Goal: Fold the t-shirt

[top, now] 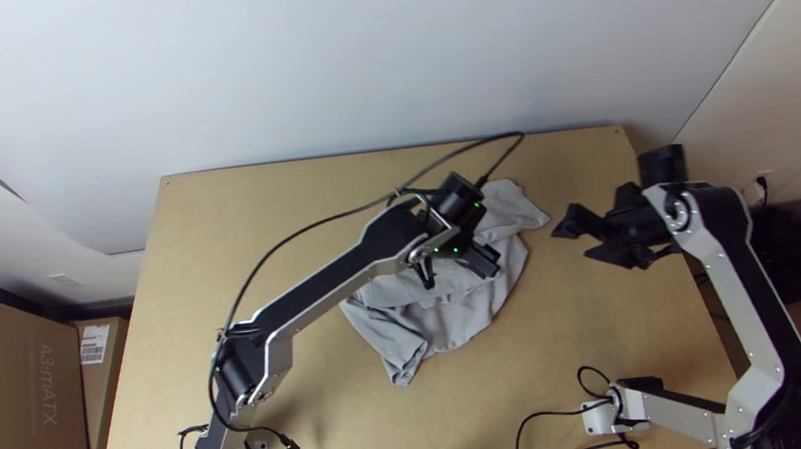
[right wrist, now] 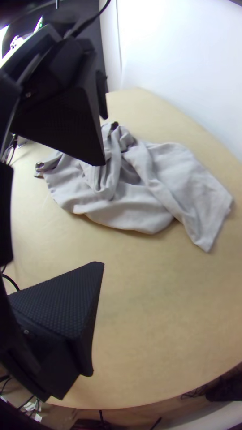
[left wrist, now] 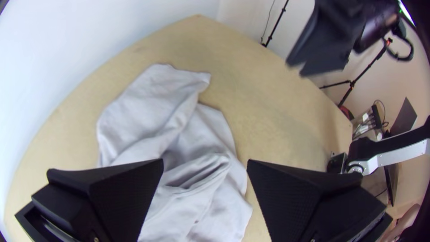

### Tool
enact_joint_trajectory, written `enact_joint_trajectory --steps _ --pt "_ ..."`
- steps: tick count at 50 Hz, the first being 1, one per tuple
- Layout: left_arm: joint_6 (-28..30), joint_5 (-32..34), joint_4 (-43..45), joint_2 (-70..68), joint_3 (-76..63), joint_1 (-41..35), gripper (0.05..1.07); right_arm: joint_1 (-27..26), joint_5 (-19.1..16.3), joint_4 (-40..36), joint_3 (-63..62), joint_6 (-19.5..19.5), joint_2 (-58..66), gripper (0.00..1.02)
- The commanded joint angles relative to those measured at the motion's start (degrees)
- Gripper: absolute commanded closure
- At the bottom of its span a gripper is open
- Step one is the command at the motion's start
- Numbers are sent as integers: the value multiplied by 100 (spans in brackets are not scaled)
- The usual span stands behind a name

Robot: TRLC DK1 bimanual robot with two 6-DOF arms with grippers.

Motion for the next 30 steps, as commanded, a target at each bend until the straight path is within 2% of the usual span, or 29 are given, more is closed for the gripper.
enact_joint_trajectory --steps 1,5,8,11,15,17,20,23,30 --pt "45 -33 -78 -439 -98 139 11 588 -72 -77 -43 227 222 3" --pt "63 -33 -25 -570 -212 227 11 1098 -98 -60 -34 420 362 4" --pt "63 -33 -25 -649 -300 271 11 1282 -107 -95 -34 869 538 4" --pt "63 -33 -16 -737 -388 315 11 1695 -116 -77 27 895 705 4" --pt "63 -33 28 -878 -572 359 11 1959 -125 -77 142 1009 925 4" --pt "63 -42 63 -966 -687 377 11 2100 -142 -77 221 1159 1057 8" --pt "72 -42 107 -1089 -836 412 11 2152 -362 19 300 1317 1241 16" --pt "98 -42 177 -1238 -1012 465 11 2135 -476 72 379 1493 1487 16" --pt "169 -42 212 -1458 -1249 605 11 1959 -863 90 581 1616 1997 16"
